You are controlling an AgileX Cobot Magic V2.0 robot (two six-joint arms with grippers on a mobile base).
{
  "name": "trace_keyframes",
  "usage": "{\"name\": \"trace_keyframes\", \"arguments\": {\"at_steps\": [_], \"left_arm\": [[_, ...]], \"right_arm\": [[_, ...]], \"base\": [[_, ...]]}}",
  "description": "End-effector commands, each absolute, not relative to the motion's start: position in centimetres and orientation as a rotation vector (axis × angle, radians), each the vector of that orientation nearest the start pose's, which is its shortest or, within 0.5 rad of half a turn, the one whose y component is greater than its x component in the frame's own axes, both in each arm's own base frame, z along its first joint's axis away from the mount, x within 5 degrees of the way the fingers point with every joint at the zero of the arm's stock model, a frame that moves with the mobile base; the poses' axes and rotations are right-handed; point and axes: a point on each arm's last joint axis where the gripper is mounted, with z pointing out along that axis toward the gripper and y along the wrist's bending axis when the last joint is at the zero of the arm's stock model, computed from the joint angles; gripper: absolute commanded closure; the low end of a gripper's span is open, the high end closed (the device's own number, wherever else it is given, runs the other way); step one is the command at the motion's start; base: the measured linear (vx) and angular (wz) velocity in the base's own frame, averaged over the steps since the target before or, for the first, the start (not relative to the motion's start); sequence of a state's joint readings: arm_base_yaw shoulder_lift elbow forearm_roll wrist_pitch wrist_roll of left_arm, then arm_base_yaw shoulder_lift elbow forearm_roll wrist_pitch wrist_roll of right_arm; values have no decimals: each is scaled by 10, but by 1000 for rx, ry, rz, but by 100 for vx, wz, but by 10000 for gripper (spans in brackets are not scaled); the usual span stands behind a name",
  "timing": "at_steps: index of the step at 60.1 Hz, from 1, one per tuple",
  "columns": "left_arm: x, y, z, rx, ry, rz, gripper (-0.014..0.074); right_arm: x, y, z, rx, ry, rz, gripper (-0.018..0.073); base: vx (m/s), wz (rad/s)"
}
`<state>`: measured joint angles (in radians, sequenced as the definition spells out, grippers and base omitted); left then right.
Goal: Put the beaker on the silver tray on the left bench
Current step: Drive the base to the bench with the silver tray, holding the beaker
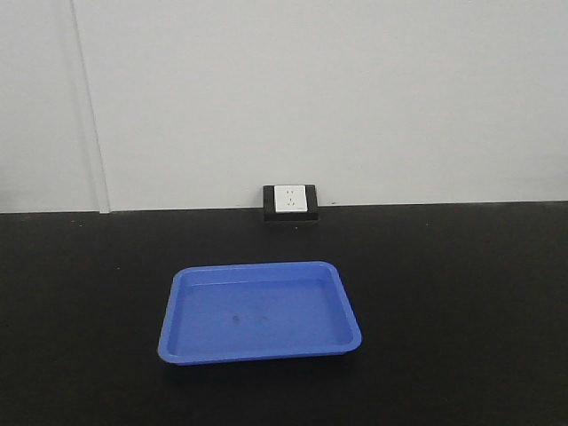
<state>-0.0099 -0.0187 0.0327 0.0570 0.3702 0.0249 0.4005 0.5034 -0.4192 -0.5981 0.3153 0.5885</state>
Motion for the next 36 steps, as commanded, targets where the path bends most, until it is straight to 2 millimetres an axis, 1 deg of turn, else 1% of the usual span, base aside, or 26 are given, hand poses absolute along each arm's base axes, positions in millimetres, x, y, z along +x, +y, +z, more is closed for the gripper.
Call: {"name": "trace_keyframes", "arguments": {"at_steps": [1, 15, 36], "left_arm": [[54, 1, 170, 71, 1803, 56, 595], [54, 1, 170, 71, 1803, 56, 595], [54, 1, 170, 71, 1803, 56, 595]], "right_arm": [[107, 31, 308, -254, 1722, 159, 571], [107, 31, 308, -254, 1722, 159, 571], [107, 31, 308, -254, 1722, 159, 571]], "base": [[-30, 5], [-32, 14], [-35, 28]]}}
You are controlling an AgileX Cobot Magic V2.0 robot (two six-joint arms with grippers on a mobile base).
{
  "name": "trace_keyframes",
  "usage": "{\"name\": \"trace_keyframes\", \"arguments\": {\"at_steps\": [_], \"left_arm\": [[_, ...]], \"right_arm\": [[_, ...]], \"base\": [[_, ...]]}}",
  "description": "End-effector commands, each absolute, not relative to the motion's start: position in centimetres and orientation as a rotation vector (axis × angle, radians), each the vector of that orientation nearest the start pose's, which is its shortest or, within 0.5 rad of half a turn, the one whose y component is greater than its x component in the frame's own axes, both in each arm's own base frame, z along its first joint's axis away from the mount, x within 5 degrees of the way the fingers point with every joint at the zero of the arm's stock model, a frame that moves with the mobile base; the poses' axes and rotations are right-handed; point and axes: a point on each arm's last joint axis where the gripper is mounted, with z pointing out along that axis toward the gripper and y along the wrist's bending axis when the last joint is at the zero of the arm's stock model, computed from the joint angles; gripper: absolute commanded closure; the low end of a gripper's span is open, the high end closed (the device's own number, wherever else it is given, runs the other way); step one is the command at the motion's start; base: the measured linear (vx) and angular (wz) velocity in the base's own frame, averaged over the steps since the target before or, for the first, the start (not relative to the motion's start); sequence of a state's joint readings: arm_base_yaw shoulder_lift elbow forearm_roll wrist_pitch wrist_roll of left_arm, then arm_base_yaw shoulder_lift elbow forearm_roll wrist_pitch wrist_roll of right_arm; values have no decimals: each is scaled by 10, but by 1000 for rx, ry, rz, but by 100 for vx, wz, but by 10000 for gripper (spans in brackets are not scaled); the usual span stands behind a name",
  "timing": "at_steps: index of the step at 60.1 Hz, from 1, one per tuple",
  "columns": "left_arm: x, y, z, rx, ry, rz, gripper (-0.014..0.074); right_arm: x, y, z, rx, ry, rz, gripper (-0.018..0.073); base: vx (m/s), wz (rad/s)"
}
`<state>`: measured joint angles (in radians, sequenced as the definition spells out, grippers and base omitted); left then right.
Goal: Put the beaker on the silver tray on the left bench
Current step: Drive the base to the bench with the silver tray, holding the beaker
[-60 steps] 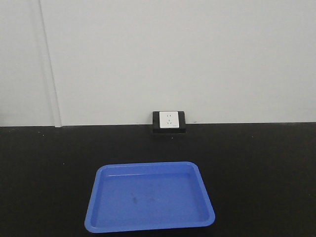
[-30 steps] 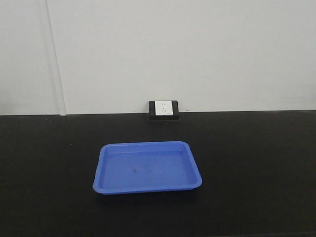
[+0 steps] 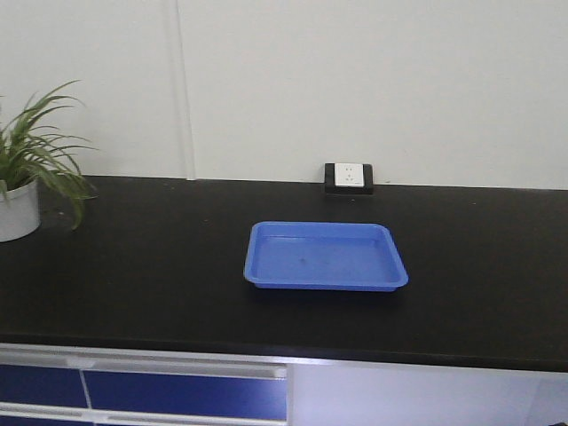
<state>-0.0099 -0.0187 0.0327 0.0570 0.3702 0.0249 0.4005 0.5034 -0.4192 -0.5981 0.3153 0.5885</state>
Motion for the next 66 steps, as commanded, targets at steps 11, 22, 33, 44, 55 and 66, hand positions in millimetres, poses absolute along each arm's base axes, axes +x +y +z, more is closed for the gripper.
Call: {"name": "trace_keyframes", "arguments": {"at_steps": [11, 22, 33, 44, 55, 66], "left_arm": [[54, 1, 170, 71, 1803, 56, 595], [54, 1, 170, 71, 1803, 56, 595], [54, 1, 170, 71, 1803, 56, 595], [54, 1, 170, 71, 1803, 56, 595], [54, 1, 170, 71, 1803, 56, 595], [54, 1, 170, 71, 1803, 56, 595]], "right_arm": [[107, 31, 308, -254, 1722, 159, 571], [107, 31, 308, -254, 1722, 159, 571], [107, 31, 308, -254, 1722, 159, 571], [107, 31, 308, -253, 1723, 158, 571], [107, 31, 308, -253, 1723, 158, 571], [107, 31, 308, -253, 1723, 158, 571]], "base": [[-36, 35], [-37, 41], [-38, 45], [-37, 47], [-35, 51], [-33, 56]]}}
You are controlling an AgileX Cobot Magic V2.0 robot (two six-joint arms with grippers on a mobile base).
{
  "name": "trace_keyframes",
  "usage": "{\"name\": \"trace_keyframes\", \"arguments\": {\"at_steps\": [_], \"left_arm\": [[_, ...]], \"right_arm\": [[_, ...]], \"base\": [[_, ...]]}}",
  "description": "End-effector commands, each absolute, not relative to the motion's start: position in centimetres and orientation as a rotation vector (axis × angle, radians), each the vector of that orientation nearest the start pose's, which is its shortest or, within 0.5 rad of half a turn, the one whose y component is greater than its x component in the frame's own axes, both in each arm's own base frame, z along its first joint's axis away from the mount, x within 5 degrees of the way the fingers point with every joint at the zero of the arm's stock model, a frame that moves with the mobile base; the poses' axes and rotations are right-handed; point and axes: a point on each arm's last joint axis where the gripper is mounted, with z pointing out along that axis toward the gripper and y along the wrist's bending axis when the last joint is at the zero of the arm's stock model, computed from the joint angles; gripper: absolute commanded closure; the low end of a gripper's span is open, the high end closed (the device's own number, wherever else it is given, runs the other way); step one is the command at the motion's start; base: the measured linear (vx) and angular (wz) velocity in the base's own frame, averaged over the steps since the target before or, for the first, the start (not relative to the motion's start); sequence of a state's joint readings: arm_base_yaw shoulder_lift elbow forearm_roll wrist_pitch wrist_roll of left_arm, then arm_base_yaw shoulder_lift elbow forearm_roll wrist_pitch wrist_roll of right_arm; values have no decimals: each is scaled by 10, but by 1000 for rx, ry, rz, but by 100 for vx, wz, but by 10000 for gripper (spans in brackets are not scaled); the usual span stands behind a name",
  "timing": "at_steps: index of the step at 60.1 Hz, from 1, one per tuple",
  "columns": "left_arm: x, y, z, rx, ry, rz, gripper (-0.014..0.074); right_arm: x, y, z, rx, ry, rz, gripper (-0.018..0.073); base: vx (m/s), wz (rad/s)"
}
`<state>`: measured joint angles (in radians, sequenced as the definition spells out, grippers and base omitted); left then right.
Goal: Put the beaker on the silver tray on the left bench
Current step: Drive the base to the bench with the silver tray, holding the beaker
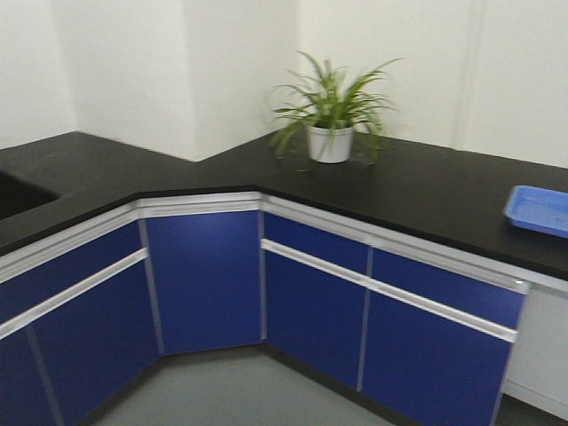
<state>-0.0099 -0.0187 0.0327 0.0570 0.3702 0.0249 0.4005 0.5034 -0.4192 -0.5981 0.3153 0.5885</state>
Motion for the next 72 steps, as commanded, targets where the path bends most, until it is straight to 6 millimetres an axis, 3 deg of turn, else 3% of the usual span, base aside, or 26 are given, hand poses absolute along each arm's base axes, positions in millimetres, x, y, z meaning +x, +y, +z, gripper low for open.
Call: {"name": "trace_keyframes", "arguments": {"at_steps": [1, 38, 72], "left_arm": [[54, 1, 170, 71, 1803, 56, 595], [54, 1, 170, 71, 1803, 56, 595], [54, 1, 170, 71, 1803, 56, 595]], "right_arm": [[107, 31, 308, -253, 1723, 158, 571], [107, 31, 308, -253, 1723, 158, 571], [107, 31, 308, -253, 1723, 158, 571]], "base": [[-32, 58], [-22, 61], [-2, 47]]}}
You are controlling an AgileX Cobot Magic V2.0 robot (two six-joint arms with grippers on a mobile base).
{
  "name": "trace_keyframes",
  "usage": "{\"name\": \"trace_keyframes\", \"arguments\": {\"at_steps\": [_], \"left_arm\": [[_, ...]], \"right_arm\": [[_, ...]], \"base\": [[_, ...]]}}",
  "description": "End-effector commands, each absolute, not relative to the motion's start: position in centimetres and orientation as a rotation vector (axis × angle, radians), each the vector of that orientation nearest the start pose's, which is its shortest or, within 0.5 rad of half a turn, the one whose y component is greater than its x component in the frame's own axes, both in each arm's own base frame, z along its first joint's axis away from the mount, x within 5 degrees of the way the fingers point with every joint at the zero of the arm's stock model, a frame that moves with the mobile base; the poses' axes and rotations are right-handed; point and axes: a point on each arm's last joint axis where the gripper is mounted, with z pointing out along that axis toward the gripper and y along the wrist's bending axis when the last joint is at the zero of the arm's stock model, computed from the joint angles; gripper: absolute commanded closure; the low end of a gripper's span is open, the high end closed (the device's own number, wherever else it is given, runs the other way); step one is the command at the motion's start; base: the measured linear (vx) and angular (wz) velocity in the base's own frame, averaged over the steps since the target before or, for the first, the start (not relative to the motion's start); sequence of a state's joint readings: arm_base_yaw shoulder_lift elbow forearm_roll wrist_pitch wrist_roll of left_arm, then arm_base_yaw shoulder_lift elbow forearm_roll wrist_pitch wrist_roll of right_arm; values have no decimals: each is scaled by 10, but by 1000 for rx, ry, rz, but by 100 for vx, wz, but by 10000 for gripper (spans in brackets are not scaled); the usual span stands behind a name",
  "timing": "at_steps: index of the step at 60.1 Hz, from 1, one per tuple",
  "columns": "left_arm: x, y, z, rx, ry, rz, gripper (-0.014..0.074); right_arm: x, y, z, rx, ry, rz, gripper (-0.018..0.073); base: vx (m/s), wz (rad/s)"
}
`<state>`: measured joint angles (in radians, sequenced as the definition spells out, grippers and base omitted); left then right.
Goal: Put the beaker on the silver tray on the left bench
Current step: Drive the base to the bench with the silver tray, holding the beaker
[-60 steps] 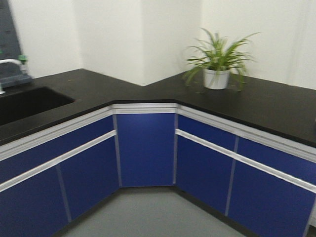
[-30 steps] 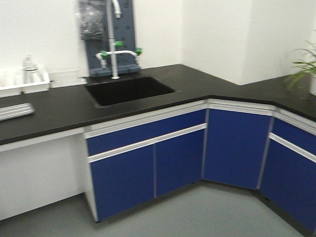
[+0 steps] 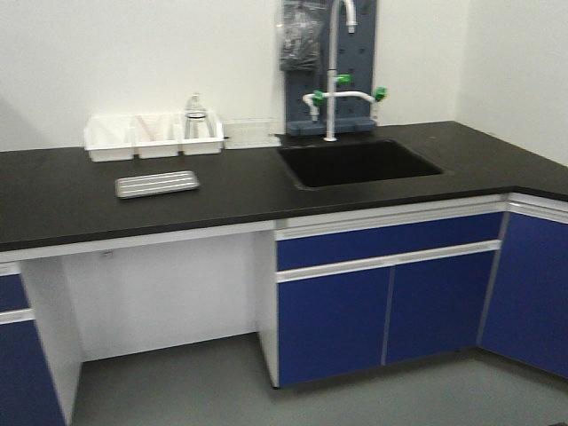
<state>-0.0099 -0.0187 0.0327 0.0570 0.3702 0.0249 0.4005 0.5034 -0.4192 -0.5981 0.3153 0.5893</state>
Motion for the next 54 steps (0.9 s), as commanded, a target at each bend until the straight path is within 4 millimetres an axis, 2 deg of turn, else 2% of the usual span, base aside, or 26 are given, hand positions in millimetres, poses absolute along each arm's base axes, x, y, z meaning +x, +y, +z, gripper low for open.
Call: {"name": "trace_keyframes", "arguments": {"at_steps": [1, 32, 54], "left_arm": [[54, 1, 170, 71, 1803, 56, 595], [54, 1, 170, 71, 1803, 56, 595], [54, 1, 170, 71, 1803, 56, 595]], "right_arm": [[107, 31, 308, -253, 1723, 158, 571], [107, 31, 308, -253, 1723, 158, 571], [107, 31, 308, -253, 1723, 158, 571]], "base": [[10, 46], [19, 50], [33, 3]]}}
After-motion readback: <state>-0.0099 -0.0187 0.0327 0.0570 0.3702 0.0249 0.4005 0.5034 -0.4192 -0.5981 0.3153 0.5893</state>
